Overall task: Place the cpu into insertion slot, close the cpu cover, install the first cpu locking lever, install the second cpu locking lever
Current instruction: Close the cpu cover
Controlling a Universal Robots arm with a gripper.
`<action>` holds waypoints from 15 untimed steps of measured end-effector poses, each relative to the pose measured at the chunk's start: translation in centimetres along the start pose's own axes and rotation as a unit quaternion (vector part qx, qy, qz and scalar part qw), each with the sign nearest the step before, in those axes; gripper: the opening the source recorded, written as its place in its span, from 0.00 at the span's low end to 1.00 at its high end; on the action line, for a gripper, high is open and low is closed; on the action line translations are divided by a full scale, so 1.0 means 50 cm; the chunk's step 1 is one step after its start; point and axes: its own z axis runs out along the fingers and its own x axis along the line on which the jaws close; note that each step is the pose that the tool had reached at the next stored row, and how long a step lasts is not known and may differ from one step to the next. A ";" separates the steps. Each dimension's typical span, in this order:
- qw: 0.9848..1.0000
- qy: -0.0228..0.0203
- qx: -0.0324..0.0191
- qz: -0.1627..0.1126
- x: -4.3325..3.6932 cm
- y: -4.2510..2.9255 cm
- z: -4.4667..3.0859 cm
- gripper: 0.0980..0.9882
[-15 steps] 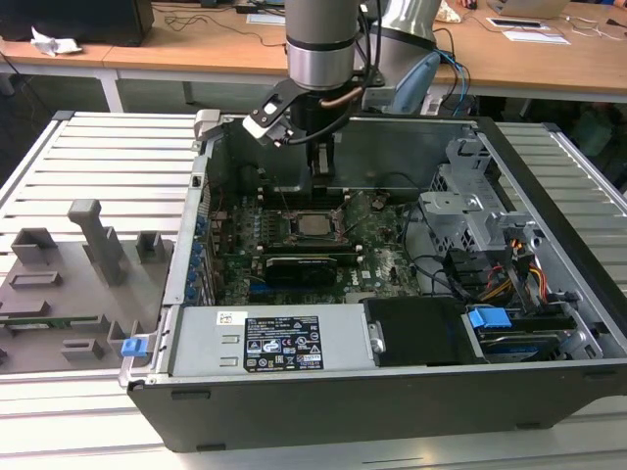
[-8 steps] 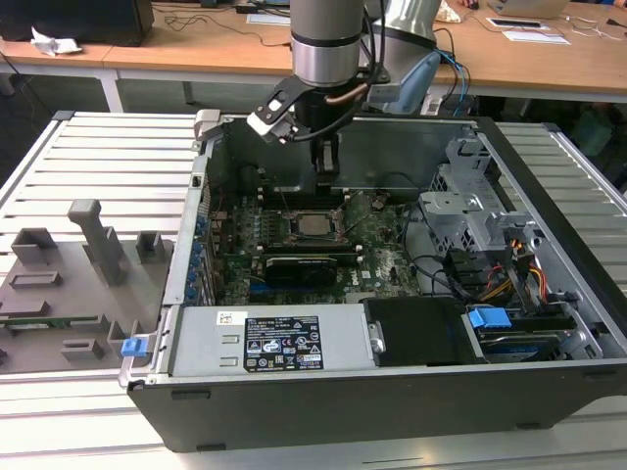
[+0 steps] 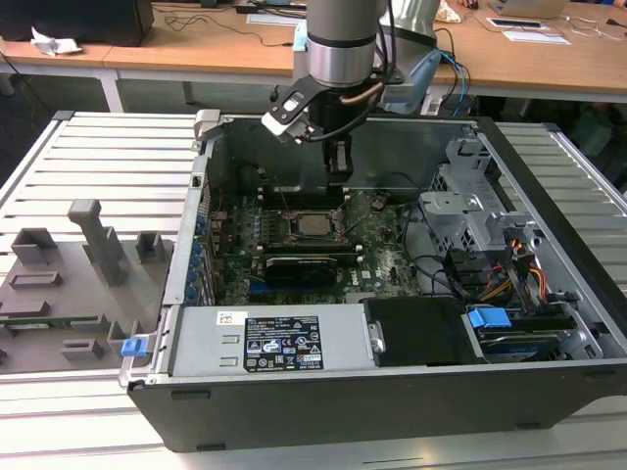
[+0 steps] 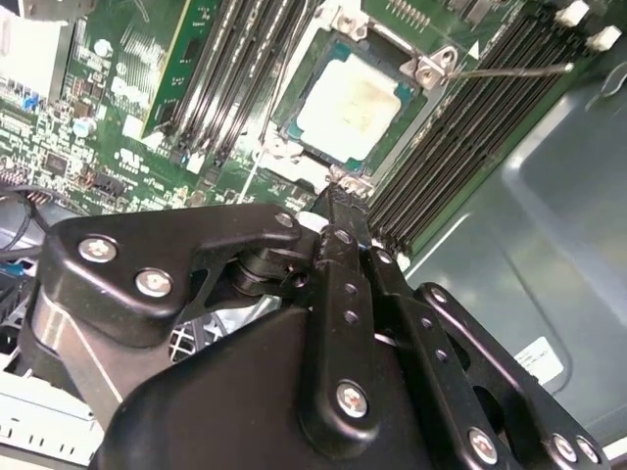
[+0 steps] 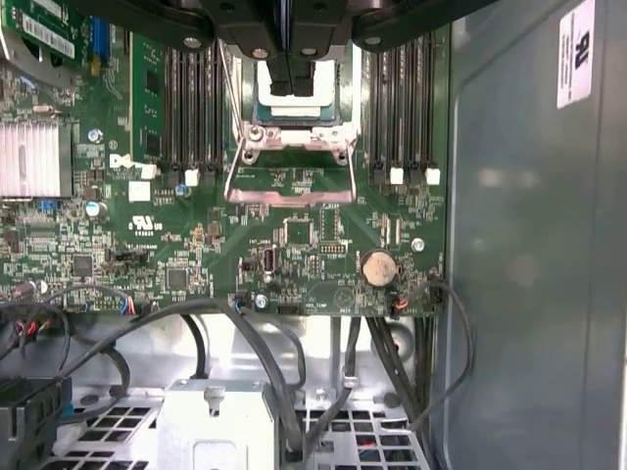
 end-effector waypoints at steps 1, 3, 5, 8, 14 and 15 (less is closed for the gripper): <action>1.000 0.000 0.000 0.000 0.000 0.006 0.000 0.01; 1.000 0.000 0.001 0.000 0.000 0.015 0.001 0.01; 1.000 0.000 0.001 0.000 0.000 0.022 0.002 0.01; 1.000 0.000 0.004 0.000 0.000 0.033 0.002 0.01; 1.000 0.000 0.005 0.000 0.000 0.044 0.003 0.01; 1.000 0.000 0.005 0.000 0.000 0.044 0.003 0.01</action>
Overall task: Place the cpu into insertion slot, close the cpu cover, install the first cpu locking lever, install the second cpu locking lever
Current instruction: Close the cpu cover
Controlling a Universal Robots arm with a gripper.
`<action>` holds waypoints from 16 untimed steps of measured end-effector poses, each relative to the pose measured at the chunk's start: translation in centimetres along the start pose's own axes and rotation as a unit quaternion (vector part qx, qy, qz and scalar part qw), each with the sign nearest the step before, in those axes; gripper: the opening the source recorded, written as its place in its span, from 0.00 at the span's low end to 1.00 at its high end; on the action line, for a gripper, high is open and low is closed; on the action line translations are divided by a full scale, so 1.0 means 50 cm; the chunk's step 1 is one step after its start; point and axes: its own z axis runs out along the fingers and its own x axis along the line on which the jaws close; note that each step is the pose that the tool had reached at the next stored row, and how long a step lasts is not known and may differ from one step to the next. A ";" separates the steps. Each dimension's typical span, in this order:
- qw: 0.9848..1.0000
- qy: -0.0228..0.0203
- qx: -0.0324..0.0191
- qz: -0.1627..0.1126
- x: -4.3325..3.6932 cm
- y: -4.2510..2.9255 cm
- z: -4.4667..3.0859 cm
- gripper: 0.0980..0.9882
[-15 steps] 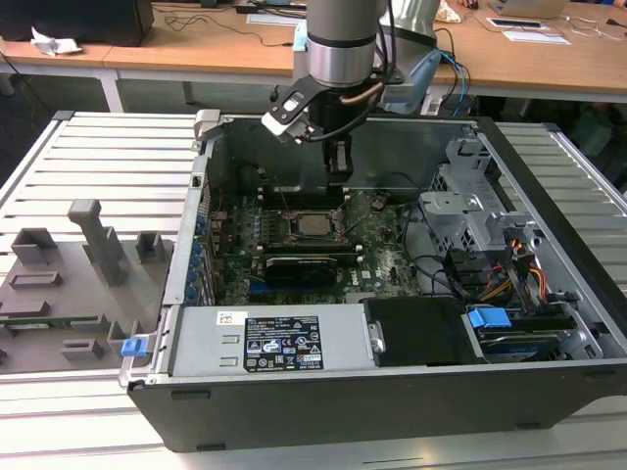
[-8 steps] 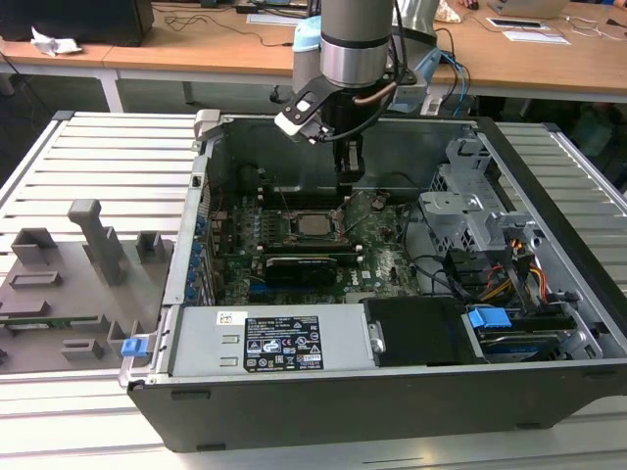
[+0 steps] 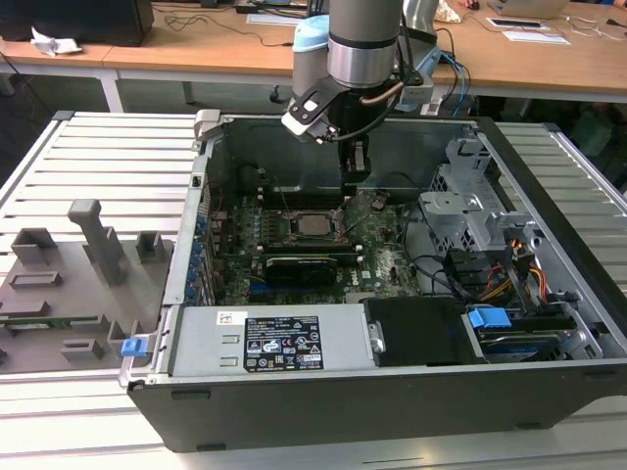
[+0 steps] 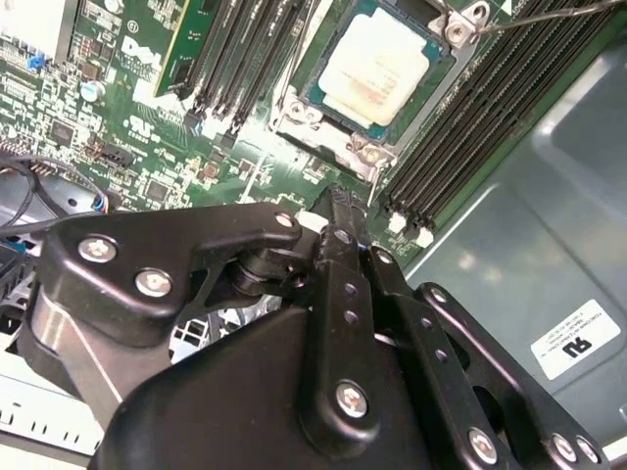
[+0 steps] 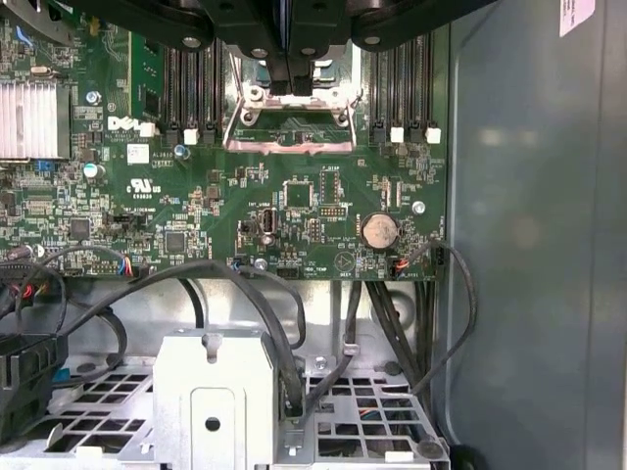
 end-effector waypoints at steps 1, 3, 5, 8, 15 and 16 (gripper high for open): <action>1.000 0.000 0.000 0.000 0.000 0.000 0.000 0.01; 1.000 0.000 0.000 0.000 0.000 0.002 0.000 0.01; 1.000 0.000 0.000 0.000 0.000 0.004 0.000 0.01; 1.000 0.000 0.000 0.000 0.000 0.006 0.000 0.01; 1.000 0.000 0.000 0.000 0.000 0.012 0.001 0.01; 1.000 0.000 0.000 0.000 0.000 0.013 0.001 0.01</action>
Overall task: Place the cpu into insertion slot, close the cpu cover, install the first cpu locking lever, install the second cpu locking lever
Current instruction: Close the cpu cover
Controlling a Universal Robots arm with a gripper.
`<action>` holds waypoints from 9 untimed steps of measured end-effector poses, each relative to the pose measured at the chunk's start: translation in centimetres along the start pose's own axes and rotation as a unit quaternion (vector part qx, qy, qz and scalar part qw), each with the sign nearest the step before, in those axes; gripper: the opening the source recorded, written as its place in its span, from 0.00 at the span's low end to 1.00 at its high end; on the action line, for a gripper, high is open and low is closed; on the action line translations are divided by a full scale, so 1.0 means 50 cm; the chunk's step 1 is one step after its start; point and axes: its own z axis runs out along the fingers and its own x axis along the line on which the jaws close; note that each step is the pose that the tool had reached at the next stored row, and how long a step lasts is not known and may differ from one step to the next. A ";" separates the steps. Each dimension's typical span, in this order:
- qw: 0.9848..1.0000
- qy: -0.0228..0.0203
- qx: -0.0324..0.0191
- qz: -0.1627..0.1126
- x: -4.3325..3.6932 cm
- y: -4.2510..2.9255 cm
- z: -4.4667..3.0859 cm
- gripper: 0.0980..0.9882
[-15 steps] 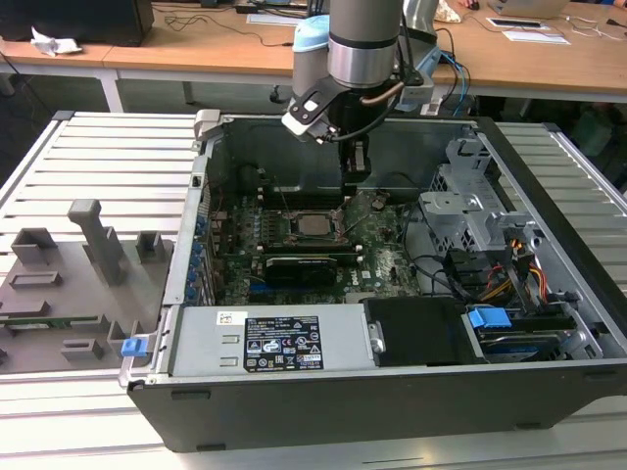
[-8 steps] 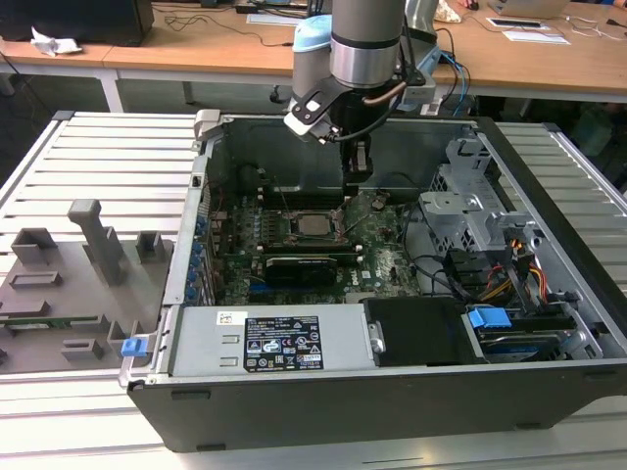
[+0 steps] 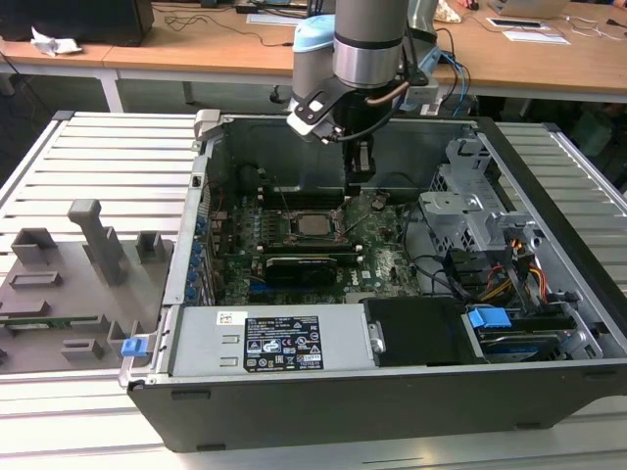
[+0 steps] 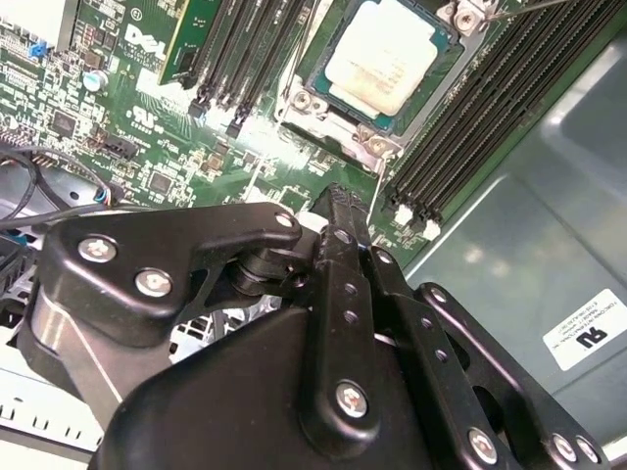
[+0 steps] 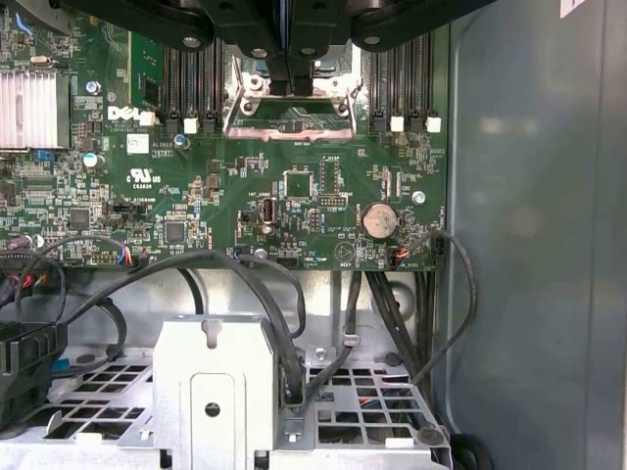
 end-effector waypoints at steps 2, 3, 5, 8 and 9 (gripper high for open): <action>1.000 0.000 0.000 0.000 0.000 0.001 0.000 0.01; 1.000 0.000 0.000 0.000 0.000 0.002 0.000 0.01; 1.000 0.000 0.000 0.000 0.000 0.005 0.000 0.01; 1.000 0.000 0.000 0.000 0.000 0.007 0.000 0.01; 1.000 0.000 0.000 0.000 0.000 0.008 0.001 0.01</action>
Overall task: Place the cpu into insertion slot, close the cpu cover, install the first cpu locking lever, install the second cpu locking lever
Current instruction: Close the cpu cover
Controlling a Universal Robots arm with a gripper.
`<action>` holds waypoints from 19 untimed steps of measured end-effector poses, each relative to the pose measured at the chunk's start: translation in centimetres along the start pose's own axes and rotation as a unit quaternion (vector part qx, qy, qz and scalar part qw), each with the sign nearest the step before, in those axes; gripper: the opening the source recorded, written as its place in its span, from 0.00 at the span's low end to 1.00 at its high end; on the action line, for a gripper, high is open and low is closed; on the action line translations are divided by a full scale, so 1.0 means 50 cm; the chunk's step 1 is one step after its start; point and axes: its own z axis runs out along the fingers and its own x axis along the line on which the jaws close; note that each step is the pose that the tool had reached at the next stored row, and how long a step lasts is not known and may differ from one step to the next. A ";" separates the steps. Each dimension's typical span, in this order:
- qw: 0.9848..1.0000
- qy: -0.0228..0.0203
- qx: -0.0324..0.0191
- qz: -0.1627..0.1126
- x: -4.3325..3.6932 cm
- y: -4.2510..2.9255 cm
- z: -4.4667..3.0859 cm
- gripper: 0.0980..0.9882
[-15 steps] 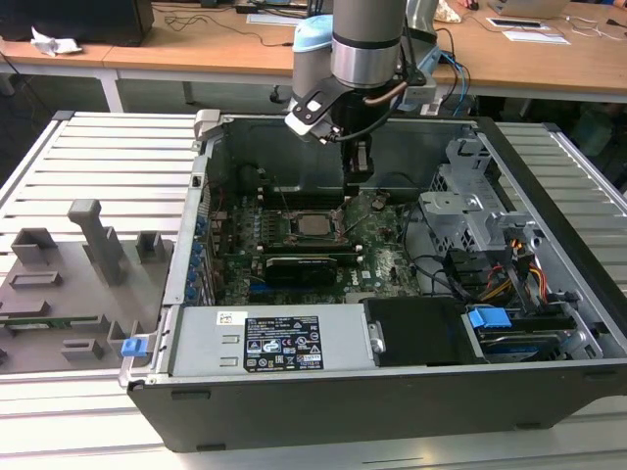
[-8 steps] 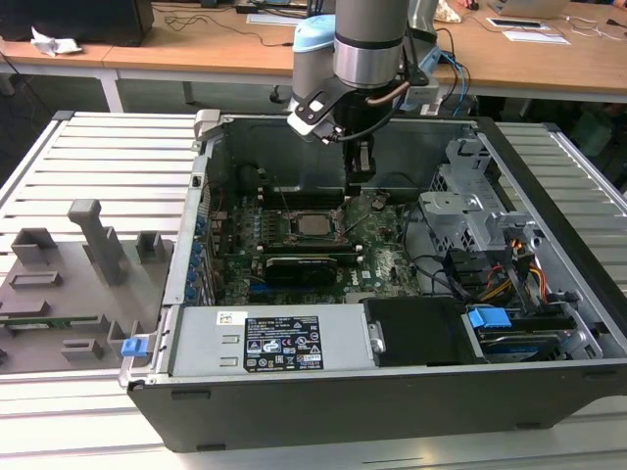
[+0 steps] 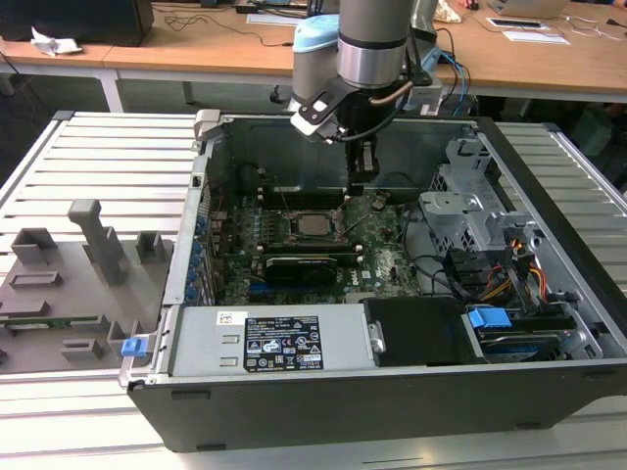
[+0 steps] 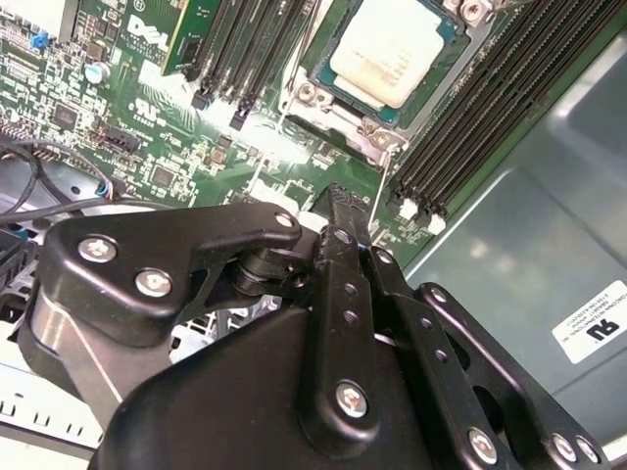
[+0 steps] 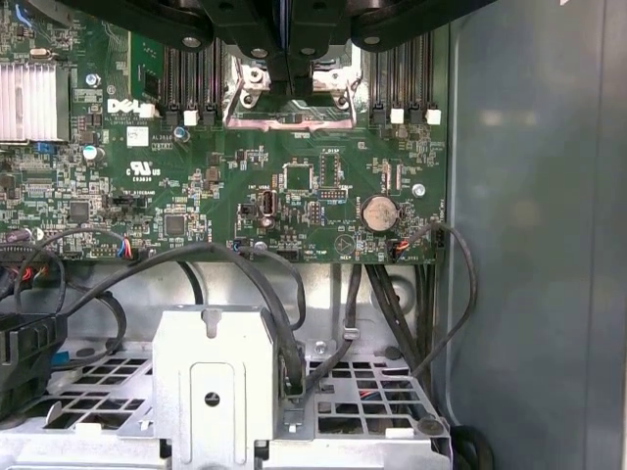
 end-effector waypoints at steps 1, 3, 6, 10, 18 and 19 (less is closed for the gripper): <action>1.000 0.000 0.000 0.000 0.000 0.001 0.000 0.01; 1.000 0.000 0.000 0.000 0.000 0.003 0.000 0.01; 1.000 0.000 0.000 0.000 0.000 0.005 0.000 0.01; 1.000 0.000 0.000 0.000 0.000 0.008 0.001 0.01; 1.000 0.000 0.000 0.000 0.000 0.021 0.002 0.01; 1.000 0.000 0.000 0.000 0.000 0.022 0.002 0.01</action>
